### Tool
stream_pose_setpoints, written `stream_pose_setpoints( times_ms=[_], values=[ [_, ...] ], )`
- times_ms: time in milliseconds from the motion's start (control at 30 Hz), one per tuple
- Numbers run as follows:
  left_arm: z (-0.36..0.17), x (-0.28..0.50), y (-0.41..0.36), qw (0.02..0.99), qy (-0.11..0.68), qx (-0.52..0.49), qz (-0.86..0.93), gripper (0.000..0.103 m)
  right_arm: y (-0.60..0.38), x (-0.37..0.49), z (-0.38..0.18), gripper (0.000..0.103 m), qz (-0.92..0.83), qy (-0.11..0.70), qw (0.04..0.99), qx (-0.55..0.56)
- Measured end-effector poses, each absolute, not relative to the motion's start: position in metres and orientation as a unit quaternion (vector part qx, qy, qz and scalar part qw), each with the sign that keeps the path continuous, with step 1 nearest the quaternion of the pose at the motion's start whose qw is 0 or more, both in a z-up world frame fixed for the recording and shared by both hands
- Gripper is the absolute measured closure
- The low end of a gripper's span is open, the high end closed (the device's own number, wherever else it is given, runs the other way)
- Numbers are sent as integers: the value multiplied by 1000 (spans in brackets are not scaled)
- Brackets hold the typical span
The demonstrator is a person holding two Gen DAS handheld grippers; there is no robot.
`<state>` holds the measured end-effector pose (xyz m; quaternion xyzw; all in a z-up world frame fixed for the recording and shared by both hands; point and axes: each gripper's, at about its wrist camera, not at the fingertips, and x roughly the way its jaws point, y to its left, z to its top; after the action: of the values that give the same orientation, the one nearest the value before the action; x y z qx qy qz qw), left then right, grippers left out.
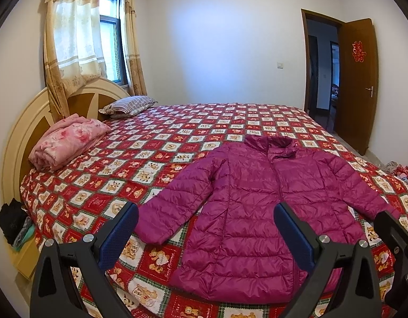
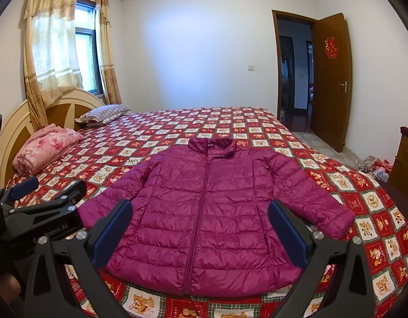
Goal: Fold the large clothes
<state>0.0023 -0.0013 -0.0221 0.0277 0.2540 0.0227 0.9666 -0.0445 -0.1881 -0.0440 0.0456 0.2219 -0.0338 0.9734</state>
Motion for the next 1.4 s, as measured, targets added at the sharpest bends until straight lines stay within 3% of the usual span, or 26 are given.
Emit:
stream_pose_setpoints(
  times_ms=[833, 1300, 1367, 1400],
  values=[
    [-131, 102, -19, 928, 360, 101, 9, 1, -330, 5, -143, 0, -175, 351, 913, 111],
    [-139, 158, -18, 920, 360, 156, 19, 1, -451, -18, -170, 0, -293, 349, 866, 204],
    [-145, 164, -13, 918, 363, 159, 24, 1, -468, -15, -179, 4, -296, 362, 856, 222],
    [-148, 167, -11, 917, 365, 159, 28, 1, -474, -14, -184, 13, -291, 367, 852, 236]
  ],
)
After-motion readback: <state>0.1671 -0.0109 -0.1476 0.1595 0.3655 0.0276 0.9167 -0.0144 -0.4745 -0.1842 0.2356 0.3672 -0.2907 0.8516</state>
